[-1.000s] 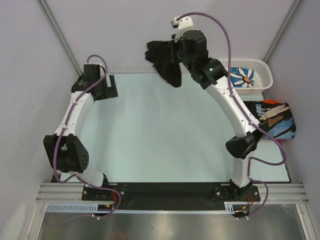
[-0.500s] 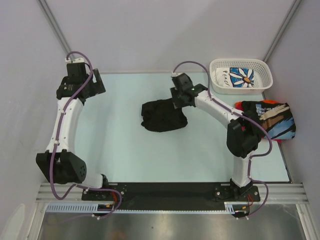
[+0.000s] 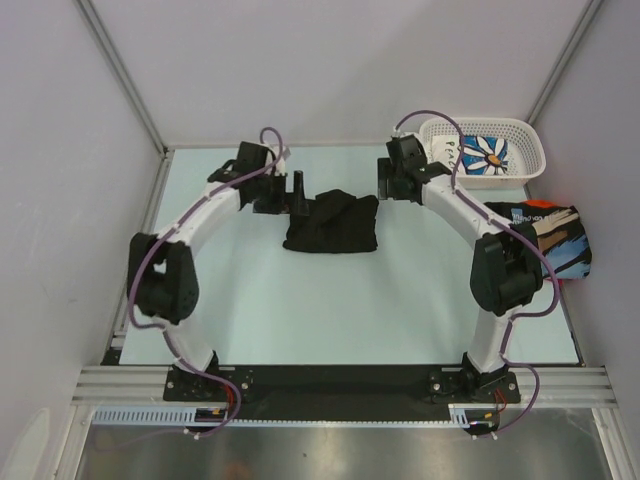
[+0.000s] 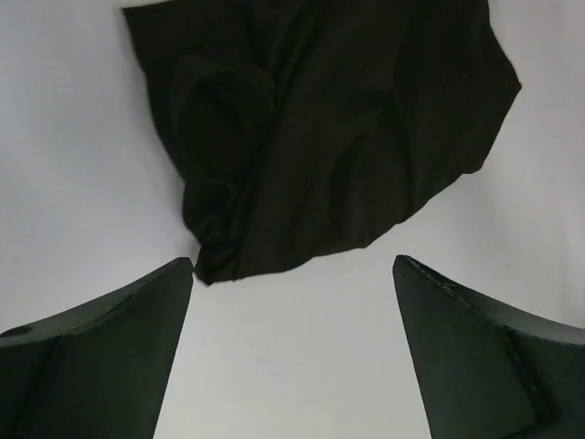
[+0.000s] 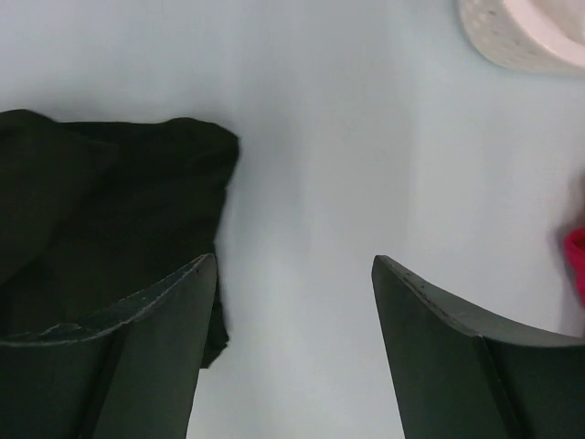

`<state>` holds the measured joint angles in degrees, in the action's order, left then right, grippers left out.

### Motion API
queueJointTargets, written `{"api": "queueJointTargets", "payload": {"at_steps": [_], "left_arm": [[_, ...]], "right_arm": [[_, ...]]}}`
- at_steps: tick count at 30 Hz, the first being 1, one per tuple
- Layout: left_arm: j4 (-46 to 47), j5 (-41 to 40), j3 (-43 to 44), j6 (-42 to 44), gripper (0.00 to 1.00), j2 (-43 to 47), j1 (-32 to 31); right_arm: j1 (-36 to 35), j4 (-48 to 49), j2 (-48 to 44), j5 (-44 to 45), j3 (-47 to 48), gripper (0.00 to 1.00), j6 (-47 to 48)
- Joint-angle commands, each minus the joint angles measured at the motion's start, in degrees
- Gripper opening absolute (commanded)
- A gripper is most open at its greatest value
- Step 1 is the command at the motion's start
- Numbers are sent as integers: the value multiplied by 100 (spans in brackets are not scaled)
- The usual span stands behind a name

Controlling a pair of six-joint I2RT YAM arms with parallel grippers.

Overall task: Fold and stack the t-shirts
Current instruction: Move the tshirt to the center of the board, then flatten out the tshirt

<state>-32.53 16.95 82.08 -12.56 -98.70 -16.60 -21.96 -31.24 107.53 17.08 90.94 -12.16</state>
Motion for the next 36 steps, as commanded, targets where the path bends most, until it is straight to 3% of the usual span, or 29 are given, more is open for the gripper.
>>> {"api": "queueJointTargets", "payload": {"at_steps": [1,11,20,25,27,30,36], "left_arm": [[-69,599,860,236,95,-816,-98],[-561,739,3216,596,97,-2382,-423],[-491,1170,3411,509,97,-3356,-766],[-535,969,3630,500,95,-3849,-836],[-596,820,3770,561,85,-4077,-915],[-737,539,3946,465,0,-4158,-977],[-561,257,3781,403,0,-3193,-977]], "right_arm": [[-81,338,-100,-670,-260,74,-110],[-257,303,-127,-619,-586,73,-155],[-195,172,-170,-574,-647,73,3],[-186,31,-276,-469,-647,72,144],[-186,-48,-363,-417,-647,72,197],[-178,-171,-425,-390,-639,72,302],[-230,-189,-496,-530,-770,71,259]]}}
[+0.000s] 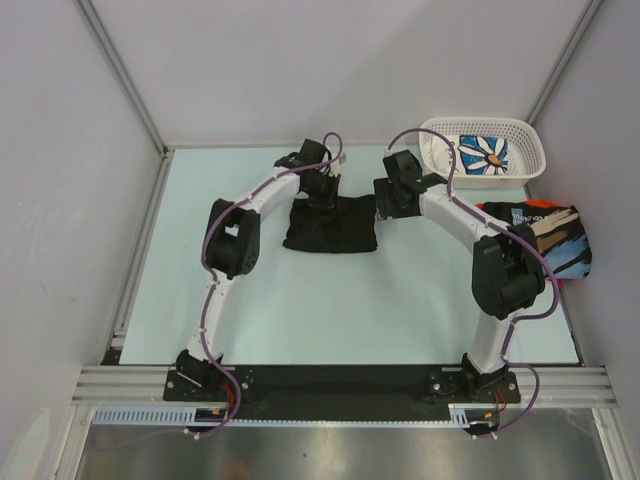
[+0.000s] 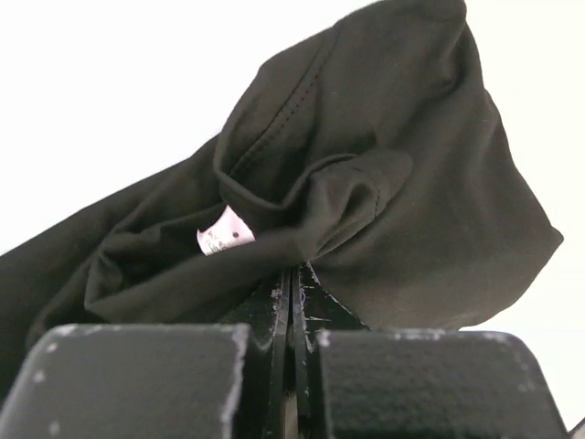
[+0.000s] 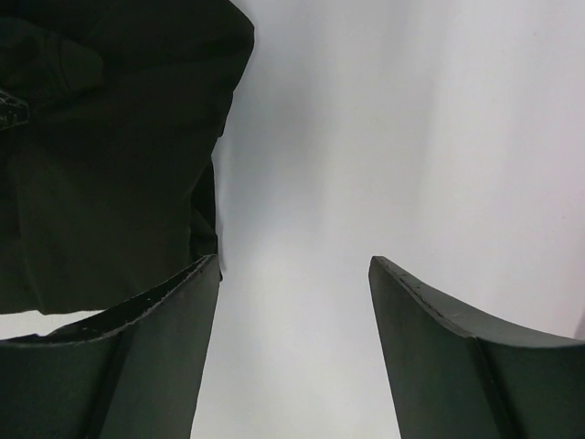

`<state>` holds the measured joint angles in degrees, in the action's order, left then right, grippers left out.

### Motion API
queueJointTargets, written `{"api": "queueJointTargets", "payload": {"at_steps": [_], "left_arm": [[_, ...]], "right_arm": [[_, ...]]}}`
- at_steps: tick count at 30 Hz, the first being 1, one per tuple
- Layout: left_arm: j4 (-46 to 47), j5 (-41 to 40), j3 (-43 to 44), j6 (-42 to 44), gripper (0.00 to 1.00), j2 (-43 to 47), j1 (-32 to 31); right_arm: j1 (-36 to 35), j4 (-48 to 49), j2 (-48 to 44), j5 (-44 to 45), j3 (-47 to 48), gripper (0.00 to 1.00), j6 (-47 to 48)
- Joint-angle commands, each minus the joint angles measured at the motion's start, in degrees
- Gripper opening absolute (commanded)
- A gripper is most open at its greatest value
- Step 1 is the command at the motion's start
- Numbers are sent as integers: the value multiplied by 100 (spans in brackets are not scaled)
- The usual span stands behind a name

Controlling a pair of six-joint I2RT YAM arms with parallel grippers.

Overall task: Fold and stack the t-shirts
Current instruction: Flatten out the tshirt

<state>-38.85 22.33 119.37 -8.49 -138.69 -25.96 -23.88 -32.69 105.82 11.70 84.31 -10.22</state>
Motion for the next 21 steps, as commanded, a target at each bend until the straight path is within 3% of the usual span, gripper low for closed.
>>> {"api": "queueJointTargets", "payload": {"at_steps": [1,8,13,17,21], "left_arm": [[166,-456,16,-21,0,1244,-41],[598,-1536,-501,-459,0,3230,-111],[1116,-2951,-2100,-593,0,4796,-42],[845,-4252,-2647,-557,0,5860,825],[818,-5753,-2692,118,0,6460,1505]], "right_arm": [[-47,-27,-334,25,-134,71,38],[-126,34,-378,33,-214,70,-24],[-135,-36,-536,-19,-249,70,-24],[-161,-1,-676,-133,-424,70,-68],[-257,131,-703,-239,-565,70,-59]]}}
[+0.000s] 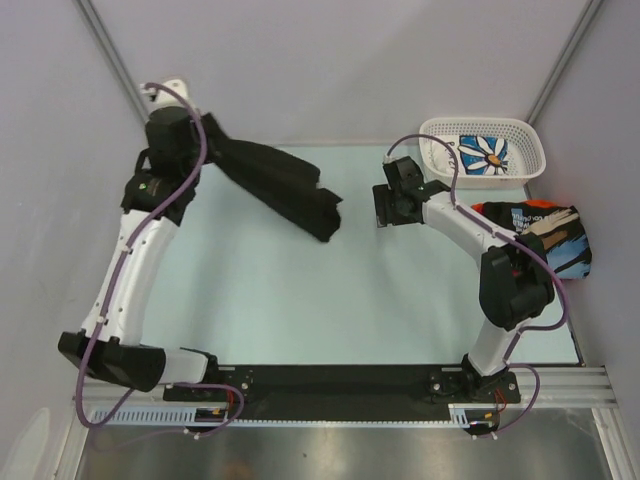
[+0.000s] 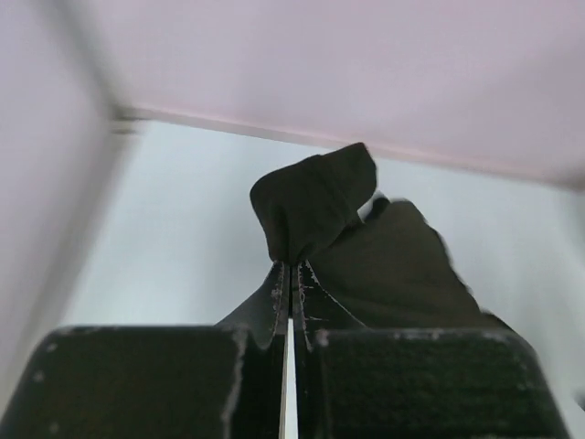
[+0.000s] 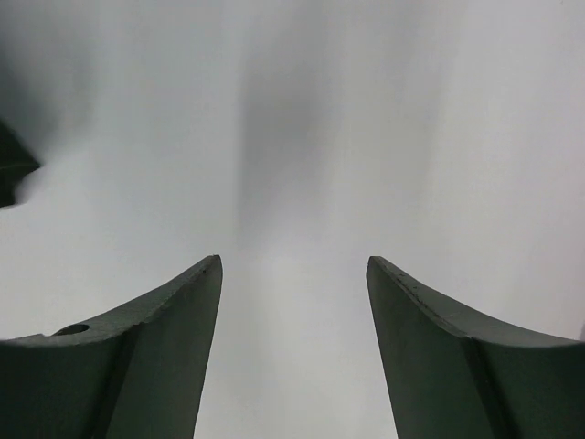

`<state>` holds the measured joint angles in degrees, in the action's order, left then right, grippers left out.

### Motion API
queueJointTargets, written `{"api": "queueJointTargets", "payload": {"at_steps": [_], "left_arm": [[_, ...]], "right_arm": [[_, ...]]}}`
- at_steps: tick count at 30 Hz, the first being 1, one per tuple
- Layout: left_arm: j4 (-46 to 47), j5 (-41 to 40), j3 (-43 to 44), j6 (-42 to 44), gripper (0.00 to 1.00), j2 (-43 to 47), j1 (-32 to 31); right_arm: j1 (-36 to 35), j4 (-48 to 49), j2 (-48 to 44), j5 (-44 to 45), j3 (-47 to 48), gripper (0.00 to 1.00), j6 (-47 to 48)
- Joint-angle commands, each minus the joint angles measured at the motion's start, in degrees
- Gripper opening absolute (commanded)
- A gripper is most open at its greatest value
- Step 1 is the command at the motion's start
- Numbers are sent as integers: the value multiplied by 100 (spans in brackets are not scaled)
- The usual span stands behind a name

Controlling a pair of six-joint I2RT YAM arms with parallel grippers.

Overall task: Fold and stack the t-shirts
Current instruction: Flatten out the tshirt

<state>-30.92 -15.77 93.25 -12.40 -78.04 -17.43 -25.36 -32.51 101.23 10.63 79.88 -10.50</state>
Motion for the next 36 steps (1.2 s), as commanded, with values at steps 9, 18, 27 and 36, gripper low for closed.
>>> {"api": "queueJointTargets", "payload": {"at_steps": [9,18,27,36], "left_arm": [[-29,-2140,1650,1177,0,-289,-39],[474,-1713,3391,2340,0,-1038,-1272],[-1178,-800,4676,898,0,-1723,-1140],[-1998,-1955,3261,1,0,-863,1672]], "right_arm": [[-329,166,-226,-105,-130,70,-31],[-276,157,-367,-9,-244,70,31],[66,289,-551,308,-297,69,66],[436,316,-1202,518,-701,69,119]]}}
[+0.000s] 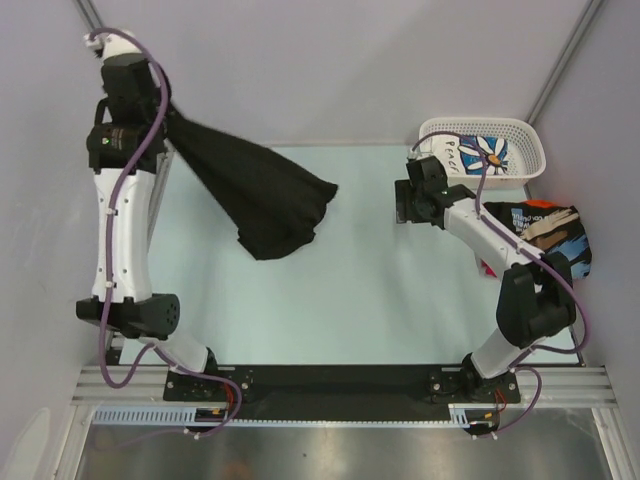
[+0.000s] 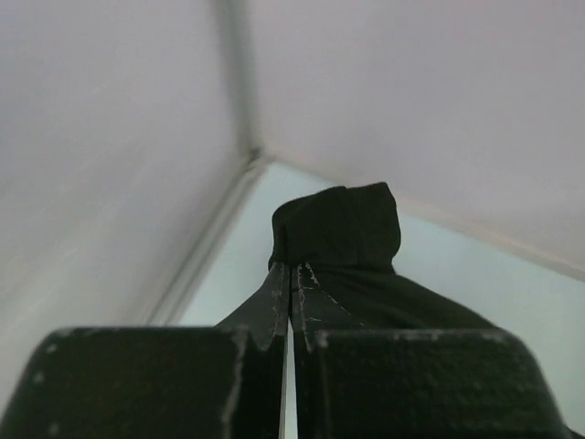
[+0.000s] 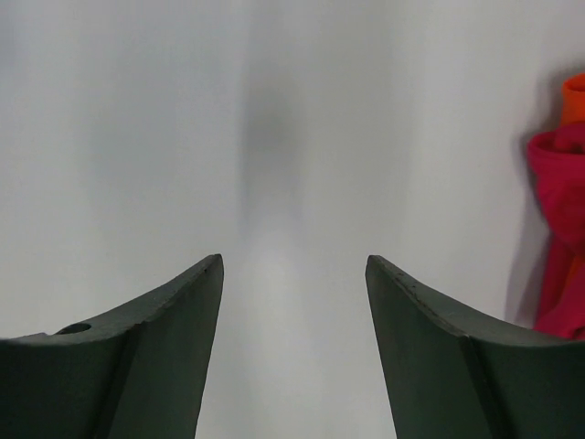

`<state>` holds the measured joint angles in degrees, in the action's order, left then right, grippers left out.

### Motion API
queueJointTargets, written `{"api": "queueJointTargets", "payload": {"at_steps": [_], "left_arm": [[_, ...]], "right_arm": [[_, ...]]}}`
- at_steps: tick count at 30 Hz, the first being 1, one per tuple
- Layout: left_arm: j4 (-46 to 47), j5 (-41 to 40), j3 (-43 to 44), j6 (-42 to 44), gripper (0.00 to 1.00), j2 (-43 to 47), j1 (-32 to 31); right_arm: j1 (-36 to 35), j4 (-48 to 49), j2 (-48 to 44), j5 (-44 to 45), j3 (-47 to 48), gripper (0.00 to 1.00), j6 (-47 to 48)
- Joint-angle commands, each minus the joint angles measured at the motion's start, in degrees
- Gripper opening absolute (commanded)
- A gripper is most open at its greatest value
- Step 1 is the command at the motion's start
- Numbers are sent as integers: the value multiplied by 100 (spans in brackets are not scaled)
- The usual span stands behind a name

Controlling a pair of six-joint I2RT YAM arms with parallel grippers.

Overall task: Fold and stack the t-shirts
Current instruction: Flatten out the tshirt

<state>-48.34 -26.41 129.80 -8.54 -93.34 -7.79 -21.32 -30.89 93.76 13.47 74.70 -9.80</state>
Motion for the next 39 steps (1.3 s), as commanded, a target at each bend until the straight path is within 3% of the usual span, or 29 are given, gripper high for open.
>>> {"api": "queueJointTargets", "payload": {"at_steps": [1,7,9,10,11,12,13,14,15,16,17,19,20,21,24,25,26,27,28,31,32,34,35,37,38,39], "left_arm": [[-273,-1249,-402,-377,0,711,926],[-290,-1814,264,-210,0,949,833],[-19,-2235,765,252,0,853,403],[208,-2445,932,604,0,800,-173],[1046,-3265,1160,1069,0,748,-579],[1742,-3561,1110,2422,0,738,-966],[2575,-3825,970,3245,0,695,-1692],[4193,-3949,699,4079,0,599,-1986],[4723,-4098,696,5271,0,458,-2224],[5076,-4100,618,5492,0,240,-2522],[4645,-4100,643,5381,0,133,-2612],[3625,-3793,722,4128,0,-113,-2771],[2646,-3566,679,3636,0,-384,-2798],[2201,-3390,670,2709,0,-535,-2841],[785,-2266,705,967,0,-1220,-3026],[625,-1036,679,637,0,-1430,-3070],[337,-536,748,408,0,-1650,-3097],[299,-105,775,-108,0,-2148,-3149],[342,1013,793,-131,0,-2423,-3254],[185,2303,1678,-490,0,-3653,-3518],[280,3117,1889,-813,0,-3882,-3562],[430,3878,1874,-939,0,-4225,-3693],[648,4568,1665,-1026,0,-4262,-3738],[912,5170,1183,-1097,0,-4237,-3852],[931,5677,1092,-1098,5,-4219,-3879],[949,5813,1031,-1080,26,-4184,-3888]], "right_arm": [[49,119,-507,278,-218,69,31],[40,-39,-981,515,-631,69,-136],[58,-48,-1122,586,-728,69,-127],[58,-74,-1157,630,-798,69,-118],[67,-66,-1175,639,-825,69,-118],[67,-66,-1201,630,-842,69,-110],[67,-57,-1210,613,-886,69,-127],[67,-48,-1228,586,-904,69,-136],[67,-31,-1228,586,-922,69,-136],[75,-5,-1228,560,-948,69,-153],[76,4,-1228,551,-957,69,-162],[84,31,-1246,507,-966,68,-154],[84,40,-1254,533,-966,69,-145],[84,31,-1263,551,-974,69,-145],[128,40,-1368,665,-1009,69,-118],[146,57,-1403,691,-1027,69,-118],[215,49,-1465,683,-1045,68,-110],[225,48,-1500,691,-1071,69,-127],[242,48,-1527,770,-1080,69,-127],[322,22,-1623,797,-1124,69,-83],[330,13,-1641,797,-1141,69,-74],[357,-30,-1720,876,-1194,69,-92],[383,-39,-1746,894,-1203,69,-92],[401,-48,-1808,964,-1255,69,-136],[401,-48,-1808,955,-1256,69,-119],[383,-57,-1799,920,-1238,69,-118]]}}
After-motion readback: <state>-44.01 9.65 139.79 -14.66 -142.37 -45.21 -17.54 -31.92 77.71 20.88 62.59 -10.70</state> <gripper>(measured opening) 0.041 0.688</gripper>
